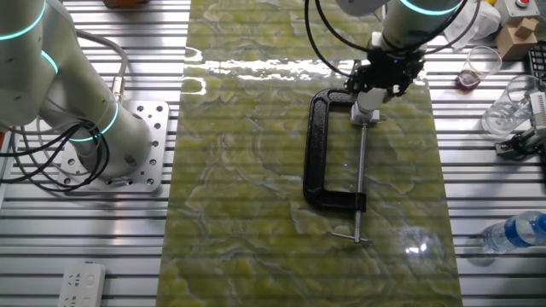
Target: Take out the light bulb by rotating it
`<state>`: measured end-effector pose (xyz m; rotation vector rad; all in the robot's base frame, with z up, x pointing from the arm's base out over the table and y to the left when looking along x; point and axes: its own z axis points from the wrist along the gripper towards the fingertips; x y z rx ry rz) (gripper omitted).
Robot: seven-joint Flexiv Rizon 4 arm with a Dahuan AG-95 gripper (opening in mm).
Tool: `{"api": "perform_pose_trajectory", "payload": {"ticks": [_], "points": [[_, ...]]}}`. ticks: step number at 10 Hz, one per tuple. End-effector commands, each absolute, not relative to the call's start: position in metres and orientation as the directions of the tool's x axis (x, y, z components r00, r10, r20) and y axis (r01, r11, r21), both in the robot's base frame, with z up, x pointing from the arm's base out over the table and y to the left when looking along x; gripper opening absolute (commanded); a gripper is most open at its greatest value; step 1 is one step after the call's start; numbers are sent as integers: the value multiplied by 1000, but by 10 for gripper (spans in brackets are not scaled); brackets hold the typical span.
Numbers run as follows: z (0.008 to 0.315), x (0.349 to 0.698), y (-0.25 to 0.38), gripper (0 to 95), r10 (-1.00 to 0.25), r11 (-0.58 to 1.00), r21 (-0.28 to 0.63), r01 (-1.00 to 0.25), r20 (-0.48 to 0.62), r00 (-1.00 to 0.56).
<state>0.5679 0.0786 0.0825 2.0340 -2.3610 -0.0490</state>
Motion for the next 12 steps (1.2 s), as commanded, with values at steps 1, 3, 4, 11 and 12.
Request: {"api": "perform_pose_trajectory", "payload": {"ticks": [1,3,4,11,12], "points": [[83,569,80,760,-906,422,56,-905,-4,-423],[83,569,80,760,-803,595,67,-801,3,-596],[83,569,80,760,-728,685,67,-726,14,-686],[81,569,79,760,-314,945,104,-310,26,-949],[81,569,79,760,-276,956,107,-272,28,-961]]}}
